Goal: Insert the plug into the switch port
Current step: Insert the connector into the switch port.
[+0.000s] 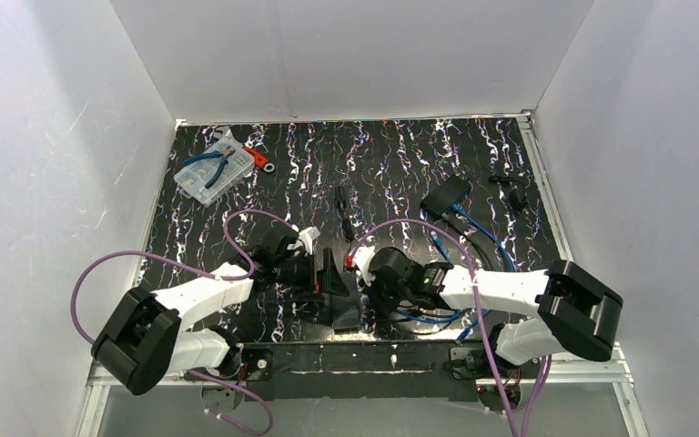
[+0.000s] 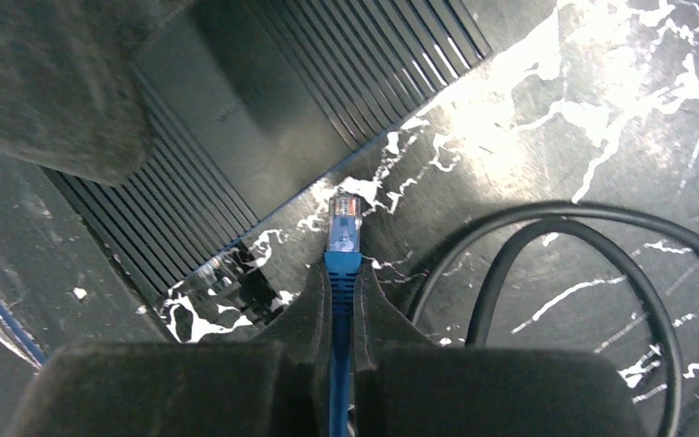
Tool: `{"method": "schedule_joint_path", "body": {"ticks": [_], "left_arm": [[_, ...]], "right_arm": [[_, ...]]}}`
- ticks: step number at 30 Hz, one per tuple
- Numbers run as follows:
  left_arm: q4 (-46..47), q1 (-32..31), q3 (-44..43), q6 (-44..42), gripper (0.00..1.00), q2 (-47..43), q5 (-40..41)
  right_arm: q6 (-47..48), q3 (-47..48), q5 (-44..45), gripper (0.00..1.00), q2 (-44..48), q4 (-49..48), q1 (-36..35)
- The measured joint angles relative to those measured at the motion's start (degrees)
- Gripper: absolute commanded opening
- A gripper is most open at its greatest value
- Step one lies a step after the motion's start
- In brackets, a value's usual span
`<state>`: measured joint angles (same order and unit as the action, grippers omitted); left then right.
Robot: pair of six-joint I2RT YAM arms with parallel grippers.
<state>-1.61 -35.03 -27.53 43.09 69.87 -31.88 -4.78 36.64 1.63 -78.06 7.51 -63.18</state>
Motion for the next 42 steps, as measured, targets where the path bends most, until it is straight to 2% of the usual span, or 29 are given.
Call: {"method": "schedule_joint_path", "body": {"ticks": [10, 19, 25, 33, 42], "left_arm": [[0.76, 0.0, 0.0, -0.02, 0.98, 0.87, -0.52], [0.57, 0.52, 0.0, -0.31, 0.98, 1.64, 0.17], [0.87, 0.79, -0.02, -0.66, 0.98, 2.36, 0.76], [0.96, 0.79, -0.17, -0.7, 0.98, 3.26, 0.76], [-2.97, 0.68, -1.14, -1.62, 0.98, 1.49, 2.21]], "right_arm": [[-1.4, -0.04, -3.82, 0.01, -1.36, -4.59, -2.32], [-2.95, -0.11, -3.91, 0.01, -3.69, -7.32, -5.22], [-2.97, -2.99, -3.52, 0.01, -3.61, -13.11, -7.74], [-2.51, -5.05, 0.33, 0.01, -2.47, -15.91, -9.31], [-1.42, -6.19, 5.95, 0.01, -2.47, -18.62, -12.24]]}}
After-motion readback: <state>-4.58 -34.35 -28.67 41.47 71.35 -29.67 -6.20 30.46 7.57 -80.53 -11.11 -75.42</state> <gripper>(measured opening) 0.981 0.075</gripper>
